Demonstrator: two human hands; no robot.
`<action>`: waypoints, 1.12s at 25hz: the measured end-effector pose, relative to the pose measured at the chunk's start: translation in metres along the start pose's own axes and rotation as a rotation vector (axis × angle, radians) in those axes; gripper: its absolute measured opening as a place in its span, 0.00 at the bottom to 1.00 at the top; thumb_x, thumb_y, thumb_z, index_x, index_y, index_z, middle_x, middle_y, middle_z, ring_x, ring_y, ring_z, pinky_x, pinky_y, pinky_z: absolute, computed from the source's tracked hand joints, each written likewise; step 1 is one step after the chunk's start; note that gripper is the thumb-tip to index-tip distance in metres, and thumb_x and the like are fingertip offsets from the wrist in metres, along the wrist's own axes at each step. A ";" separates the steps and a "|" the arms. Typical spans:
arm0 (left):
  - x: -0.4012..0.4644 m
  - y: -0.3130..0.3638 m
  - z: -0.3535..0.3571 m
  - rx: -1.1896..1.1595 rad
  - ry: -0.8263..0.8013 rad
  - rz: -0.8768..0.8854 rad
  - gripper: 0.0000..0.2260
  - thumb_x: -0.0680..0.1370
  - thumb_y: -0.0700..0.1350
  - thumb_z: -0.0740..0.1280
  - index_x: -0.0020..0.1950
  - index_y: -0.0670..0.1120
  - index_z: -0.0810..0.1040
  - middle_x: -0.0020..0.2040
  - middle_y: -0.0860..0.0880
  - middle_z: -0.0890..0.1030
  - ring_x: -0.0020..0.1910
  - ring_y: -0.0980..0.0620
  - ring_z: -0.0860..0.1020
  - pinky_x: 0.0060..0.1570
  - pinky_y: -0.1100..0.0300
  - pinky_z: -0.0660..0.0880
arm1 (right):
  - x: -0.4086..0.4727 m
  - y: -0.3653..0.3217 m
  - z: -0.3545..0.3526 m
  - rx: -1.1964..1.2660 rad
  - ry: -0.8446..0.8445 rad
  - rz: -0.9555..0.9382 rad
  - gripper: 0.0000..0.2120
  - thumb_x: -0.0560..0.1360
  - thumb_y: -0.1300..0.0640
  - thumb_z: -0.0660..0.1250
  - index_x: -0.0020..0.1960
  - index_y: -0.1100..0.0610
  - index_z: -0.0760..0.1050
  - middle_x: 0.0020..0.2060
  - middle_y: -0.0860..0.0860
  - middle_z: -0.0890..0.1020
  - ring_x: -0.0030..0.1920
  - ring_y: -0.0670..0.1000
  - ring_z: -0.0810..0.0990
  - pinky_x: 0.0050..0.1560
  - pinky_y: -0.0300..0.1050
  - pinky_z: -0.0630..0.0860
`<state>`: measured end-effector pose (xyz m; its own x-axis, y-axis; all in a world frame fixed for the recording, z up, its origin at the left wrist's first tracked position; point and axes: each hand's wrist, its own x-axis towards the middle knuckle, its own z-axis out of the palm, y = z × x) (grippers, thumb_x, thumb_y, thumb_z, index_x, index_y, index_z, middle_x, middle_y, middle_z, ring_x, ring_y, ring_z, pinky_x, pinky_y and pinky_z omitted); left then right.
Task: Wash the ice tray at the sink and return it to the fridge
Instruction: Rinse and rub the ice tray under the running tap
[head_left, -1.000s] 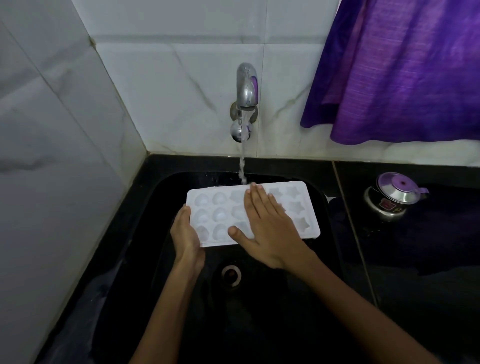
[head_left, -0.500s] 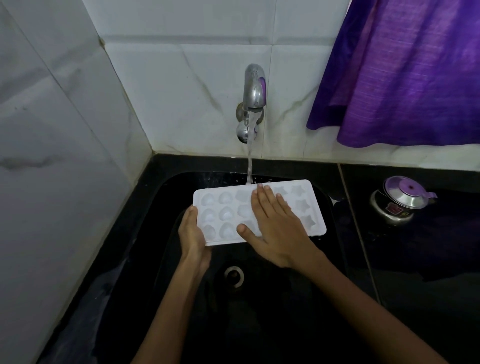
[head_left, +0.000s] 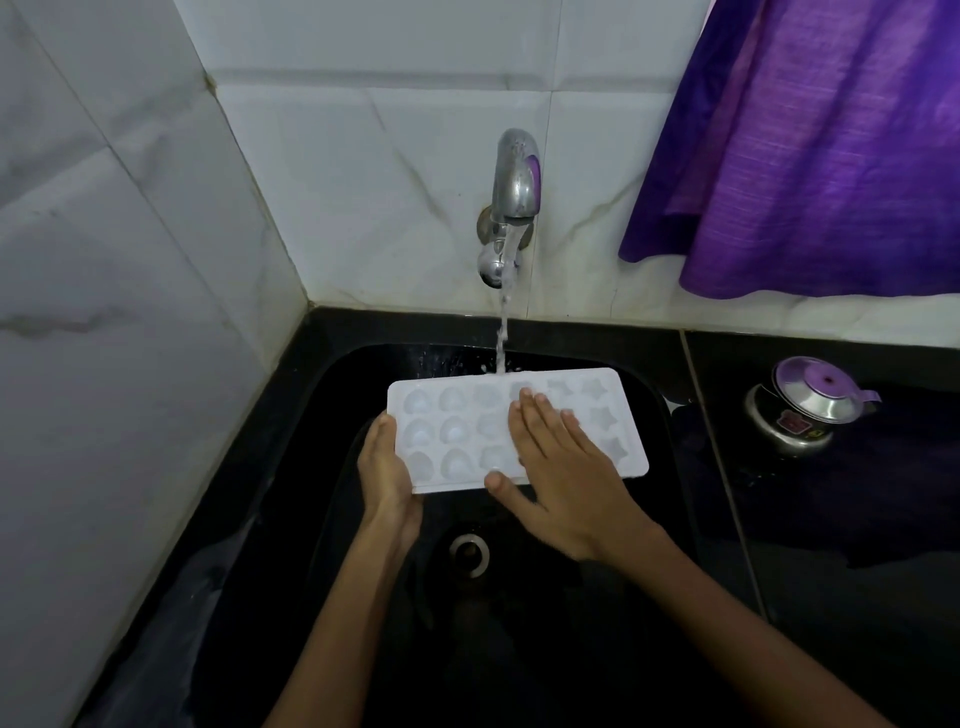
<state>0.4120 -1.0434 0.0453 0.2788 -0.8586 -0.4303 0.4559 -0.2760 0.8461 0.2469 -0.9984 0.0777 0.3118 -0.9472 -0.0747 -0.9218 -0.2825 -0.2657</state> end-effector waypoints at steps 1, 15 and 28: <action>-0.002 -0.002 0.002 -0.006 -0.016 -0.012 0.13 0.82 0.49 0.54 0.54 0.48 0.78 0.55 0.41 0.82 0.52 0.40 0.80 0.54 0.43 0.77 | 0.009 0.000 -0.001 0.008 0.011 0.018 0.49 0.65 0.29 0.25 0.76 0.59 0.38 0.77 0.54 0.40 0.76 0.49 0.36 0.74 0.45 0.34; 0.001 -0.011 0.008 -0.041 -0.107 -0.085 0.16 0.81 0.49 0.56 0.61 0.43 0.75 0.54 0.41 0.82 0.51 0.41 0.81 0.52 0.45 0.78 | 0.012 -0.007 0.001 -0.024 -0.002 -0.033 0.45 0.68 0.31 0.30 0.76 0.58 0.38 0.76 0.53 0.39 0.75 0.48 0.35 0.73 0.44 0.33; 0.003 -0.012 0.005 -0.111 -0.218 -0.167 0.18 0.81 0.49 0.57 0.64 0.40 0.74 0.58 0.39 0.80 0.53 0.42 0.80 0.52 0.49 0.78 | 0.010 -0.014 0.006 -0.032 -0.017 -0.188 0.42 0.70 0.32 0.31 0.77 0.57 0.41 0.77 0.51 0.42 0.75 0.46 0.37 0.73 0.41 0.33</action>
<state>0.4030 -1.0450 0.0360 0.0095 -0.8809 -0.4731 0.5736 -0.3828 0.7242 0.2645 -1.0030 0.0747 0.4831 -0.8746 -0.0424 -0.8536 -0.4596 -0.2454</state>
